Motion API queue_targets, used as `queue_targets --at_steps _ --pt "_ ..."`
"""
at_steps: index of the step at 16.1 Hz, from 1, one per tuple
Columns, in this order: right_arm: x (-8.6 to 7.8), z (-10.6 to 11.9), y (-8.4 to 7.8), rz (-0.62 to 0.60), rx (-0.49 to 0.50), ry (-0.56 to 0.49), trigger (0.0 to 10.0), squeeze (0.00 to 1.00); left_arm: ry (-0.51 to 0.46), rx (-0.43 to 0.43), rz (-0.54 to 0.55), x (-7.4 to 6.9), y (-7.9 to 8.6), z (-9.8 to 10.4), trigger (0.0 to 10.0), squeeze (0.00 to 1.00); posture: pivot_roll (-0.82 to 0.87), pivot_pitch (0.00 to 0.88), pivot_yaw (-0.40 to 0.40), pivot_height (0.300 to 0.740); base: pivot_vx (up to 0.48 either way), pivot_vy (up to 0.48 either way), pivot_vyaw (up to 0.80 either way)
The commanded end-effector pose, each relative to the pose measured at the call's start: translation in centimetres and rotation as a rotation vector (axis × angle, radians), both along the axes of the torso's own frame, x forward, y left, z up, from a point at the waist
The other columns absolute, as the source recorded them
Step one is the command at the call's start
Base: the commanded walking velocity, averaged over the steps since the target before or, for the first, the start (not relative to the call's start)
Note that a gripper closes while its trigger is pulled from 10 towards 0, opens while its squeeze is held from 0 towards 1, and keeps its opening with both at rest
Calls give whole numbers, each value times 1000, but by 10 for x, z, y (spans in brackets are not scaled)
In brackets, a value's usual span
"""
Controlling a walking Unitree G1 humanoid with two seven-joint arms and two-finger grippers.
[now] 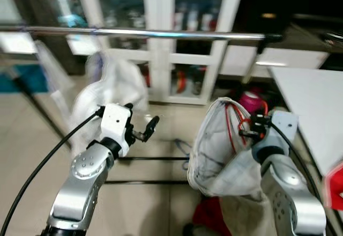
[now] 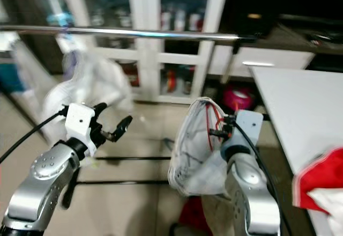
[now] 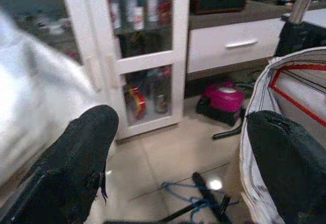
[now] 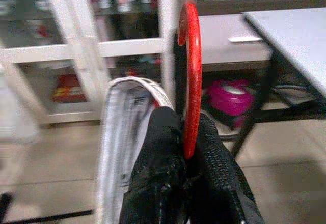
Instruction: Hang hanger
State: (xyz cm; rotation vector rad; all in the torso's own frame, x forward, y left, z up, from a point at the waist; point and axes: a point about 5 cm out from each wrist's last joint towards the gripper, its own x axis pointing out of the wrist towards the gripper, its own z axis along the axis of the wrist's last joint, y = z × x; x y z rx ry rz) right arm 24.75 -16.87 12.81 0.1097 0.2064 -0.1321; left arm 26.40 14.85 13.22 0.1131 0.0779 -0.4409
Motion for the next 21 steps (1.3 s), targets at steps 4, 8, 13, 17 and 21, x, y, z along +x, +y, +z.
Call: queue_targets --at_steps 4,8,13,17,21 --pt "-2 11 -2 -6 30 -45 10000 0 5 -8 -33 3 -4 4 10000 0 -142 0 15 740 -343 0 0" --pt "-3 12 0 7 30 -46 10000 0 6 -13 -50 5 -7 5 10000 0 -149 0 22 740 -359 0 0" --pt "-1 12 5 51 47 -47 10000 0 6 -15 -49 4 -5 6 10000 0 -128 0 10 740 -359 0 0" --pt "7 26 19 241 65 -129 10000 0 -8 21 -25 12 7 8 10000 0 -132 0 22 740 -174 0 0" --pt "15 45 30 410 101 -227 0 0 -47 76 -59 28 12 15 10000 780 -143 0 38 740 0 0 0"
